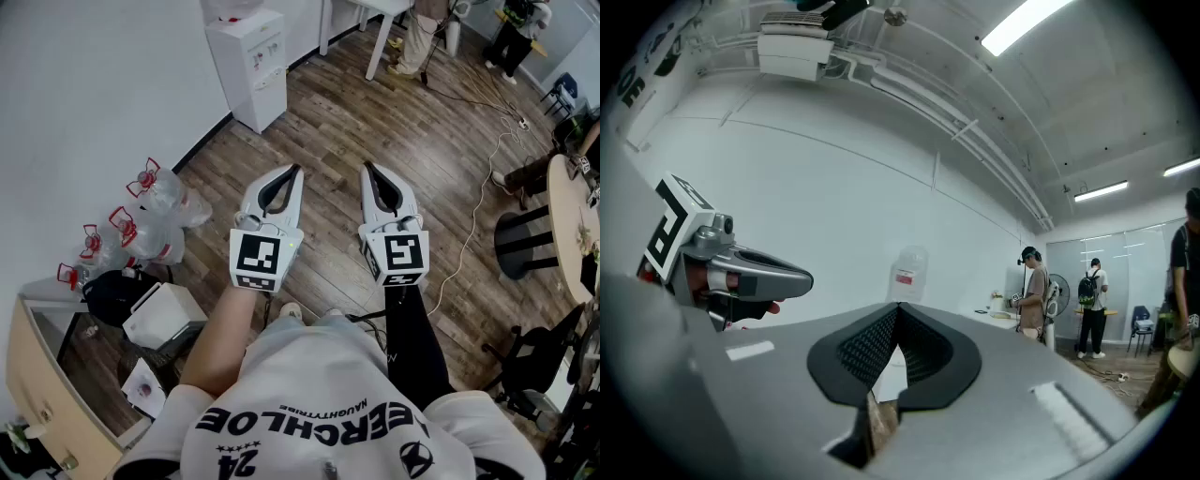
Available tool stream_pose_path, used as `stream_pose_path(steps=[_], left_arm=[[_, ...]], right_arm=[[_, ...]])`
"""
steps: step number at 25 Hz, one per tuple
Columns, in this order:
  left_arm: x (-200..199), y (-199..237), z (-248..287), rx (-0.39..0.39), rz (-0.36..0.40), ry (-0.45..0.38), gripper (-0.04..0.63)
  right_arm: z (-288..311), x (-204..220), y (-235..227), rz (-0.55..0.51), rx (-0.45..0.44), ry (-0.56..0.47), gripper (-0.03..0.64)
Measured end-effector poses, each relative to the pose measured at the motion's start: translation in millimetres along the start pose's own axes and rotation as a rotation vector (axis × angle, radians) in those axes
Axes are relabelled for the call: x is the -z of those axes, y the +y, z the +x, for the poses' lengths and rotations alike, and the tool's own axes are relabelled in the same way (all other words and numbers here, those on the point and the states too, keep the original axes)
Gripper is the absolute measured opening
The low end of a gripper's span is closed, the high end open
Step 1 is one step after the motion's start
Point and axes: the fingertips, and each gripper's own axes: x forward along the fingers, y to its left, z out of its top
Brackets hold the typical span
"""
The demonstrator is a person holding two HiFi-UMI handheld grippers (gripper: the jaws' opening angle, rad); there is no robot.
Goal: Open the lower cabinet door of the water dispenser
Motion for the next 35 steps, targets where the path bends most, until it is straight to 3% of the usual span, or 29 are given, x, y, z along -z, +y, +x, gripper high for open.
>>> stream_pose_path(steps=[16, 21, 25, 30, 35], left_arm=[[-1.9, -4.7, 7.1, -0.042, 0.005, 0.012, 0.055], [0.1, -9.4, 6.8, -0.102, -0.005, 0.020, 0.055], [0.9, -25.2, 9.1, -0.101, -0.019, 0.030, 0.057], [3.2, -42.6, 11.6, -0.140, -0.005, 0.044, 0.057], [2.5, -46.0, 11.8, -0.159, 0.000, 0.039, 0.070]], right_arm=[[-7.6, 12.4, -15.2, -0.006, 0.006, -0.003, 0.003], [-19.3, 25.8, -29.9, 0.038, -0.025, 0.011, 0.005], [-29.4, 30.1, -47.4, 0.068, -0.048, 0.009, 0.009], [-43.1, 43.4, -62.8, 0.104, -0.101, 0.007, 0.084], [-49.6, 59.7, -68.8, 0.126, -0.125, 0.028, 0.109]])
